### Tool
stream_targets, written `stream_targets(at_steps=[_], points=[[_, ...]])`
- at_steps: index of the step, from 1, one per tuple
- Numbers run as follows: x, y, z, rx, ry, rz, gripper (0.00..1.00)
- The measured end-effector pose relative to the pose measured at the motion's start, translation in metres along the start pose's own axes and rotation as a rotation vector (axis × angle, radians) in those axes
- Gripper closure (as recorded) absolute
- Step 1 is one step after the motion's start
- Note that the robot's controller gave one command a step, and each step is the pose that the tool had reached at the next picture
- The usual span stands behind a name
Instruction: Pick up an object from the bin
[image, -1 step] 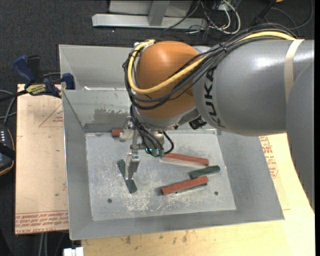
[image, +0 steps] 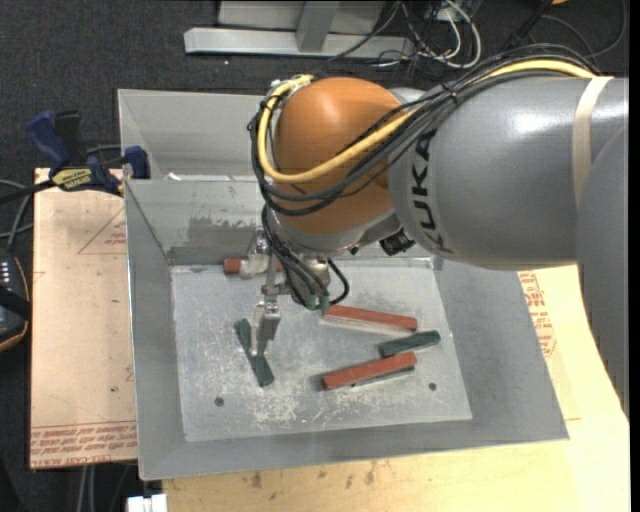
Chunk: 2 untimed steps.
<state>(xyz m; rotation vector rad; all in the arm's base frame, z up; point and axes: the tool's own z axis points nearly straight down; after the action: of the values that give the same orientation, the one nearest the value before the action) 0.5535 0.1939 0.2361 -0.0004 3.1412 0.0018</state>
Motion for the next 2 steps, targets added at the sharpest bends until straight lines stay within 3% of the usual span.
stream_targets(at_steps=[1,2], points=[[-0.014,-0.032,0.055,-0.003,-0.006,0.203,0.00],[-0.018,-0.039,0.076,0.001,0.001,0.175,0.00]])
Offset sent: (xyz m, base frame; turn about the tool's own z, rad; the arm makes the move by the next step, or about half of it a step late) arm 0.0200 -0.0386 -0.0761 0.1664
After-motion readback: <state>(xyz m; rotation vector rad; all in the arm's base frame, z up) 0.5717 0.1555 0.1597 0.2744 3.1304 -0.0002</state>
